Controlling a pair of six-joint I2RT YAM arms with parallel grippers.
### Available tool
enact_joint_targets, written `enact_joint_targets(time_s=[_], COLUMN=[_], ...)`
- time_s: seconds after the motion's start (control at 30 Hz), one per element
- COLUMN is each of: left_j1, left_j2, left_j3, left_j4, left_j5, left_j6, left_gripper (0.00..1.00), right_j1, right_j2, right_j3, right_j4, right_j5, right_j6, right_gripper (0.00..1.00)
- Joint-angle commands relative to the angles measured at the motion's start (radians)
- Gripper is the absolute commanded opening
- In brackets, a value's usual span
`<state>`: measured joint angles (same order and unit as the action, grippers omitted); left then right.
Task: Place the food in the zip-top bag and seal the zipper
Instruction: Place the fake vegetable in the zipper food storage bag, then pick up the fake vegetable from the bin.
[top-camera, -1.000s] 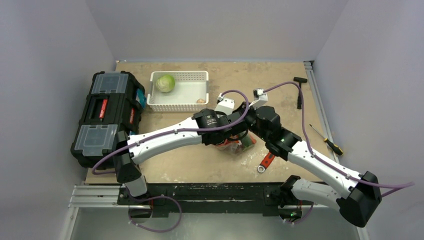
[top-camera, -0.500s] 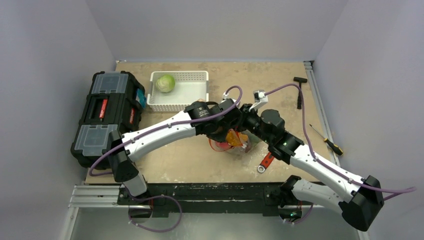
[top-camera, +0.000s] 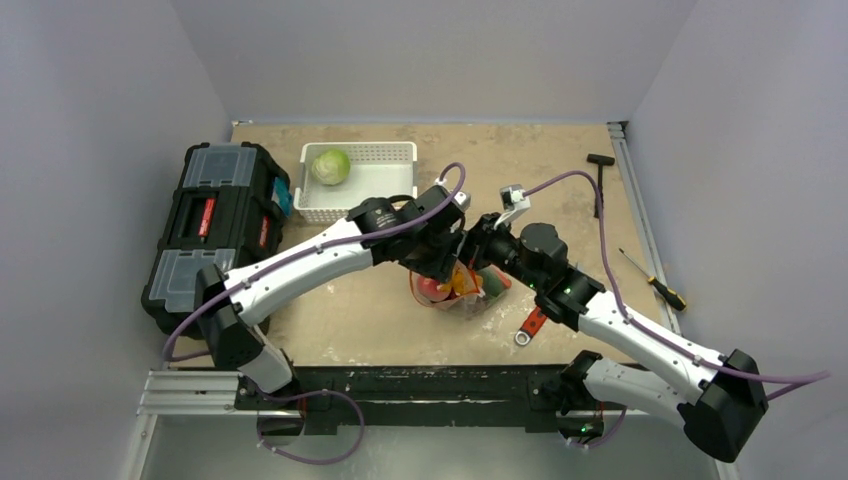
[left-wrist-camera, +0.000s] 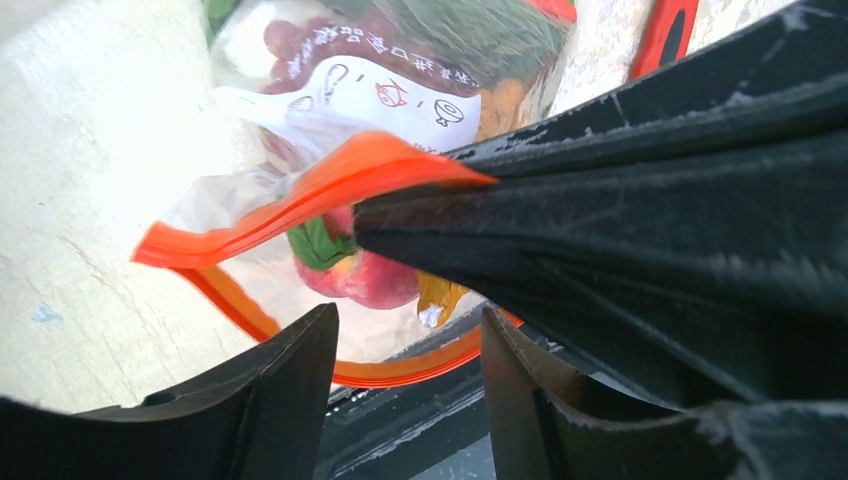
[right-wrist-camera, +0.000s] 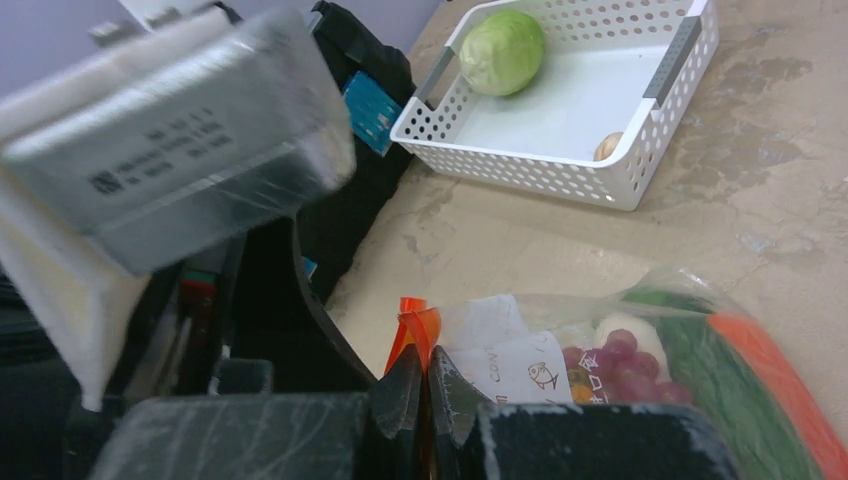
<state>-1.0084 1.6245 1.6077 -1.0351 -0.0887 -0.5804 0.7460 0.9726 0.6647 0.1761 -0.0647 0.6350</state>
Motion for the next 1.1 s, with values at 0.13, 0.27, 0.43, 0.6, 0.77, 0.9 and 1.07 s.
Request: enact_joint_targets(time_s=[0.13, 0.27, 0.43, 0.6, 0.77, 0.9, 1.07], left_j1=[0.000, 0.001, 0.021, 0.099, 0.305, 0.443, 0.580], left_j2=[-0.203, -0.317, -0.453, -0.538, -0.530, -0.430, -0.213], left_j3=[-0.116, -0.209, -0.304, -0.391, -0.435, -0.403, -0.284], left_j4=[0.143, 0.216, 0.286, 0.369, 0.491, 0.566, 0.572], left_j5=[-0.103, -0.139, -0.240, -0.326, -0.171, -0.022, 0.110], left_j6=[0.027, 0.071, 0.090, 0.084, 0.048, 0.042, 0.021], left_gripper=[0.61, 0.66, 0.73, 0.80, 0.81, 0.81, 0.79], right_j1=[0.006, 0.006, 0.006, 0.006, 0.005, 0.006, 0.005], right_j2=[-0.035, -0.039, -0.064, -0.102, -0.136, -0.143, -0.133], right_j3=[0.027, 0.027, 0.023, 0.019, 0.017, 0.015, 0.014], right_j4=[0.073, 0.045, 0.011, -0.024, -0.051, -0.058, -0.052], right_j5=[0.023, 0.063, 0.122, 0.175, 0.242, 0.257, 0.251], right_j6=[-0.033, -0.057, -0.109, -0.157, -0.191, -0.202, -0.205], right_gripper=[0.00, 0.00, 0.00, 0.00, 0.00, 0.00, 0.00])
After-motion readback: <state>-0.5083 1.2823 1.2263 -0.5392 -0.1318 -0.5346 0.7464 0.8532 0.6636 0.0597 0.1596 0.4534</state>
